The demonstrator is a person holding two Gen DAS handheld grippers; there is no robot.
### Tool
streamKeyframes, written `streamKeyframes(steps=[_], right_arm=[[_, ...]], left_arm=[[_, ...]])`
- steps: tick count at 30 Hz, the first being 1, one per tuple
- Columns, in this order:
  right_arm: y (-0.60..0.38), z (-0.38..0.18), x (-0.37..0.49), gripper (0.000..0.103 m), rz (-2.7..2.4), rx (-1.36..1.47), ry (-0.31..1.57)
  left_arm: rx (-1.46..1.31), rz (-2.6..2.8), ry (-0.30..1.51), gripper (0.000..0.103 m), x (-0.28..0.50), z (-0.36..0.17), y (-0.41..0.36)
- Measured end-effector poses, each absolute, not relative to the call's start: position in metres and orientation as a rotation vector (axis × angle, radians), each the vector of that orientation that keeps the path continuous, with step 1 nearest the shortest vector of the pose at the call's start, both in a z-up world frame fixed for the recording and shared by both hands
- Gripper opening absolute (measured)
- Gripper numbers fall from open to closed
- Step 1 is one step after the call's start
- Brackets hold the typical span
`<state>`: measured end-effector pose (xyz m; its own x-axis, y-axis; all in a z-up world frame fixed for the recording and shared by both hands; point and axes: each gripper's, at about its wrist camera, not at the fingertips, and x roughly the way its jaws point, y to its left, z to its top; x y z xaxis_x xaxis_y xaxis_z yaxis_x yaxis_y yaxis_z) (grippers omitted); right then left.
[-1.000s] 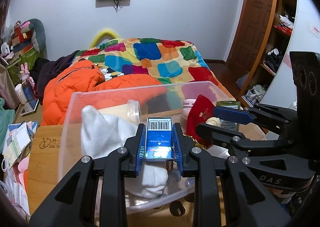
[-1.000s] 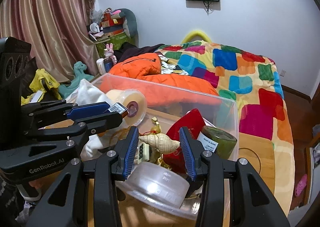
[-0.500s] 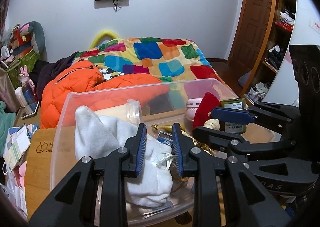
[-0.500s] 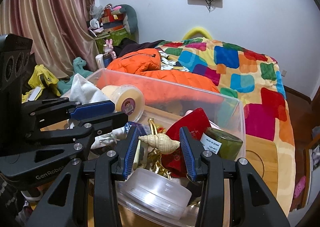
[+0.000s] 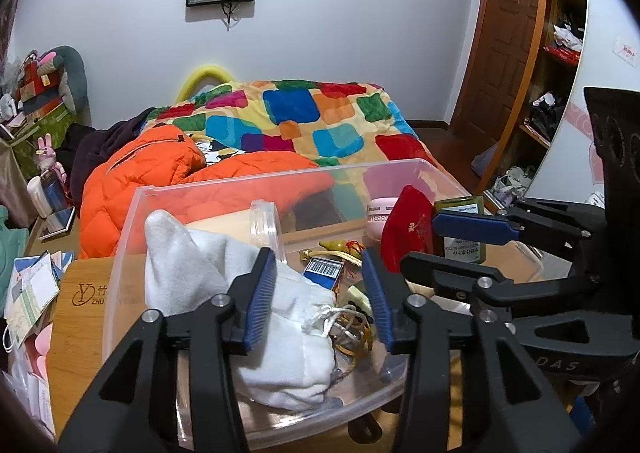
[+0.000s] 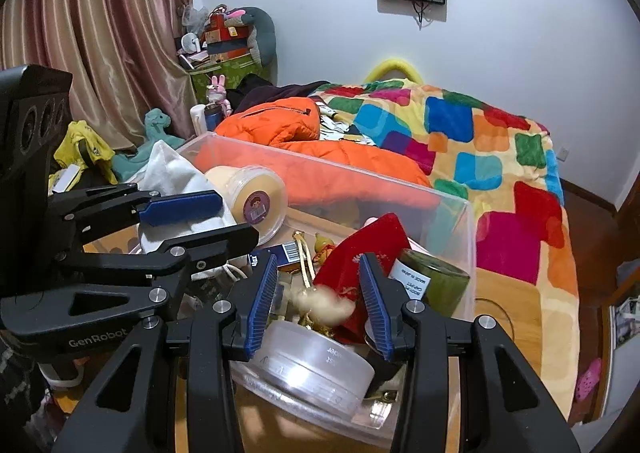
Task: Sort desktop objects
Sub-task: 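Lower the card pack into the box with the left gripper while the right lowers the seashell, then open both grippers and withdraw them from the clear box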
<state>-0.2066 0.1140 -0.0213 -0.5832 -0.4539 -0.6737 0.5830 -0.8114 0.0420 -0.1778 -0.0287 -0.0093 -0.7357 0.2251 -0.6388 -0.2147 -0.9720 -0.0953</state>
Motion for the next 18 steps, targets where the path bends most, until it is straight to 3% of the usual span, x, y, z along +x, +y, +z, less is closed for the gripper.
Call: streamKeyframes(steps=[10, 18], right_arm=[[0.123, -0.008, -0.192, 0.060, -2.425, 0.889, 0.273], [0.128, 0.000, -0.175, 0.070, -2.449, 0.883, 0.285]], left_arm=[[-1.000, 2.757, -0.038, 0.071, -0.169, -0.002, -0.034], [-0.988, 2.773, -0.029, 0.082, -0.155, 0.002, -0.032]])
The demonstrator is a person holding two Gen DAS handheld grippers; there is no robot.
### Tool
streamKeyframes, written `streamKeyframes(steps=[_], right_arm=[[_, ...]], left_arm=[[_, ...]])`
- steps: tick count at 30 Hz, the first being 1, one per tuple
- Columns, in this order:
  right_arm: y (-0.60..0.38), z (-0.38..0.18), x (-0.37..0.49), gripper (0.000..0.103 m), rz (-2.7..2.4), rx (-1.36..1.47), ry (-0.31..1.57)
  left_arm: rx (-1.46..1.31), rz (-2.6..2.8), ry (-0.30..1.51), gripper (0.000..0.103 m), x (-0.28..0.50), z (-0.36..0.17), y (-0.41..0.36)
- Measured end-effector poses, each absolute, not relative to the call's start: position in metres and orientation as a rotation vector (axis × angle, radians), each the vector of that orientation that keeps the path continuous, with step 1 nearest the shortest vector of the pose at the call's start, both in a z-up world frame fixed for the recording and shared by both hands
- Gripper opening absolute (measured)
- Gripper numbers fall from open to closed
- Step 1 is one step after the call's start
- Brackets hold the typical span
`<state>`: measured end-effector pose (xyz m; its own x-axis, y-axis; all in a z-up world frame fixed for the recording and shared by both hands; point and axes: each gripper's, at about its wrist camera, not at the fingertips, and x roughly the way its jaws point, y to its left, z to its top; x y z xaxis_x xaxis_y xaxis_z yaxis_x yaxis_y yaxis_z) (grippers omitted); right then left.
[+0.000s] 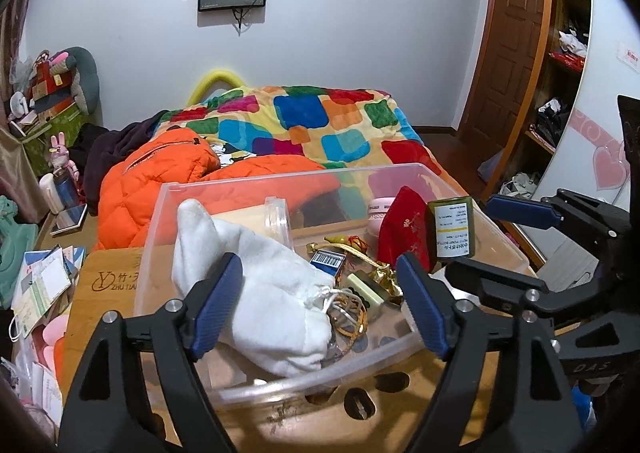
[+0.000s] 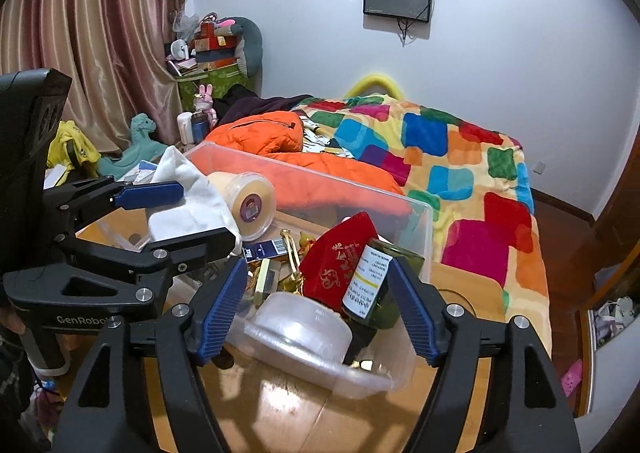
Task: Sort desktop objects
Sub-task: 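Open both grippers and withdraw them from the clear box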
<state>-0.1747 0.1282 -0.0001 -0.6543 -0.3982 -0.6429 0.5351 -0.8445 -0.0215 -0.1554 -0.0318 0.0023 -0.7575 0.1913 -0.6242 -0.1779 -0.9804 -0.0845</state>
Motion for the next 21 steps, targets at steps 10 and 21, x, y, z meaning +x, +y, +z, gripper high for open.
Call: streamKeyframes(steps=[10, 21], right_arm=[[0.138, 0.005, -0.157, 0.082, -2.480, 0.888, 0.243], [0.152, 0.004, -0.146, 0.082, -2.514, 0.929, 0.192]], left_arm=[[-0.974, 2.794, -0.067, 0.090, -0.138, 0.007, -0.042], [-0.935, 2.849, -0.107, 0.095, -0.113, 0.014, -0.048]])
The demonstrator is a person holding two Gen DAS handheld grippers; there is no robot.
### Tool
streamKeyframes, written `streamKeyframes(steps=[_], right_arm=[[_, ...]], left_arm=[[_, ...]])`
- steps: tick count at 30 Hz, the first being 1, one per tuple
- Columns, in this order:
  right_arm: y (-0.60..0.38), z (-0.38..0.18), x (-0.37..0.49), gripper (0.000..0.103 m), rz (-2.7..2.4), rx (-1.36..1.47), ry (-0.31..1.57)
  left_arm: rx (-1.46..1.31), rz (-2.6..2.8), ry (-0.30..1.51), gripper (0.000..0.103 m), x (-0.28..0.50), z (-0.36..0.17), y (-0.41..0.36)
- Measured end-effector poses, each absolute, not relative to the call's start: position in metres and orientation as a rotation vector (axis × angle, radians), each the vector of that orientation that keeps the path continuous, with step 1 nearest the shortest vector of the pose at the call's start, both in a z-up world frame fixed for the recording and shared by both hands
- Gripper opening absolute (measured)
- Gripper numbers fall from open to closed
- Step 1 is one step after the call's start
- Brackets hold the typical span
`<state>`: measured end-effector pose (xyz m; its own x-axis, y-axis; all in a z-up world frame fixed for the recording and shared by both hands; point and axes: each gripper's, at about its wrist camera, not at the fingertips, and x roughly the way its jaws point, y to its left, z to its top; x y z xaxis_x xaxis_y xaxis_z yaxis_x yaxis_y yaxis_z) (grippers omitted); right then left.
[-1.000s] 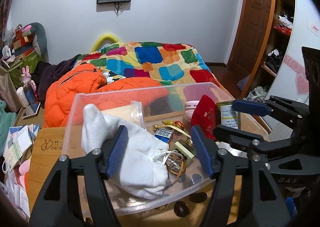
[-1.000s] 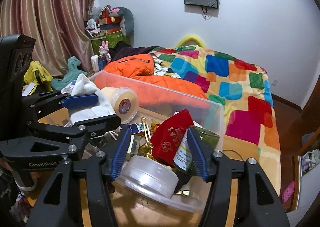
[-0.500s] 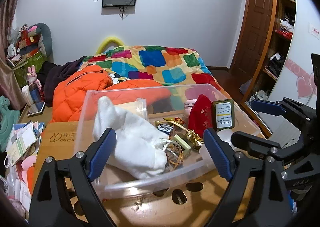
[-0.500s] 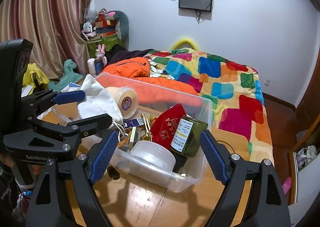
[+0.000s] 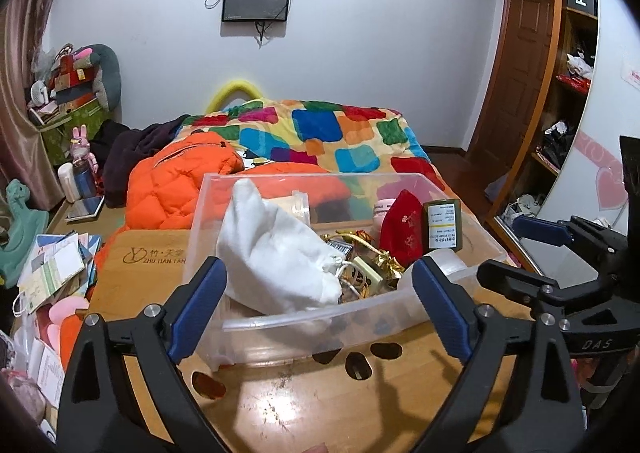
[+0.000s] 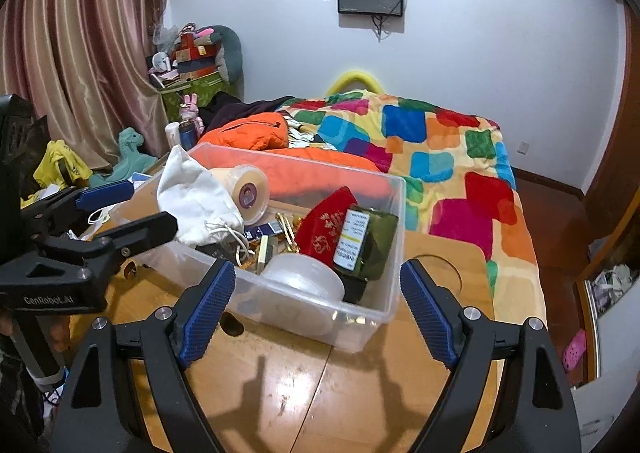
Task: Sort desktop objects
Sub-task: 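Open both grippers and withdraw them from the clear box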
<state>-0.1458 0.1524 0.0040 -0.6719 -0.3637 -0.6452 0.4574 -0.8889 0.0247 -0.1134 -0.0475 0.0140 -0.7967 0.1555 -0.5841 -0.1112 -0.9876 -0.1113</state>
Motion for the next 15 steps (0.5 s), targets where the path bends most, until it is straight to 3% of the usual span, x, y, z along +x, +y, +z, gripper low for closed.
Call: streamKeyframes(steps=[15], right_arm=[[0.171, -0.016, -0.130, 0.083, -2.545, 0.989, 0.131]], left_arm=[[-0.932, 2.864, -0.029, 0.097, -0.097, 0.004, -0.028]])
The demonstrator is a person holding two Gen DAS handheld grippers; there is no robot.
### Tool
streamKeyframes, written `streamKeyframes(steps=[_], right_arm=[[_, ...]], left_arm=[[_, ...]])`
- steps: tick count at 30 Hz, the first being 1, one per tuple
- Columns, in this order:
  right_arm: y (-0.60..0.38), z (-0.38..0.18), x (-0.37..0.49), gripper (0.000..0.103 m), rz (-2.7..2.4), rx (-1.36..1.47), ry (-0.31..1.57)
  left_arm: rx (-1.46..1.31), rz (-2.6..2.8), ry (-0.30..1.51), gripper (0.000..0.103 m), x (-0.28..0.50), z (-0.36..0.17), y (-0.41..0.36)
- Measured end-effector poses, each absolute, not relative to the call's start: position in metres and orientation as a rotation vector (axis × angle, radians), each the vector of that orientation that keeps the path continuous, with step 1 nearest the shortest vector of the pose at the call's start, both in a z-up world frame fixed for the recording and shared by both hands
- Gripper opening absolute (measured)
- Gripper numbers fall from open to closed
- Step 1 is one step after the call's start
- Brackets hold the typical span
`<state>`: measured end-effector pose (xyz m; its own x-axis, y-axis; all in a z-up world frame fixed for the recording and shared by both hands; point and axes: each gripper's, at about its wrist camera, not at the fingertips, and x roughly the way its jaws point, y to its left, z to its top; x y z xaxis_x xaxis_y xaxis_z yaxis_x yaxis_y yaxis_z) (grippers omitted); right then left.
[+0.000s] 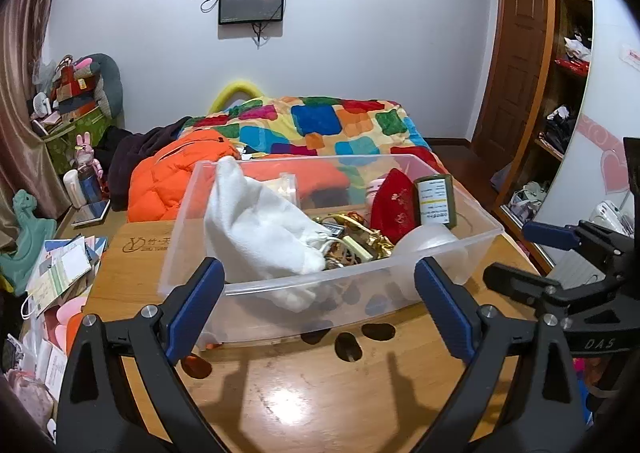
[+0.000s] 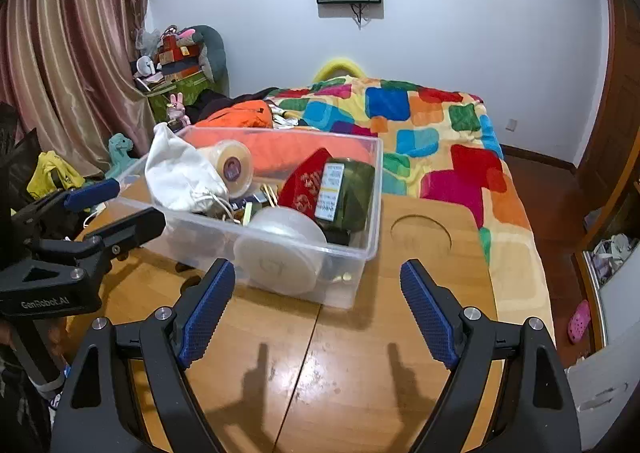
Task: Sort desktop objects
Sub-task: 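Open both grippers and withdraw them from the clear box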
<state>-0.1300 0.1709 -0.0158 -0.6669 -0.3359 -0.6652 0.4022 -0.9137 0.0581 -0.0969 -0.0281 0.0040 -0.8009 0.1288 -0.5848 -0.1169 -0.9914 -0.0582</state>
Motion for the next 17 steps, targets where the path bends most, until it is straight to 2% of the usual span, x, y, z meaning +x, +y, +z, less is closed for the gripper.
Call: streamKeyframes(steps=[17], right_arm=[[0.1742, -0.0186, -0.1246, 0.083, -2.538, 0.984, 0.105]], left_arm=[[-0.910, 2.874, -0.046, 0.097, -0.1011, 0.0022, -0.0290]])
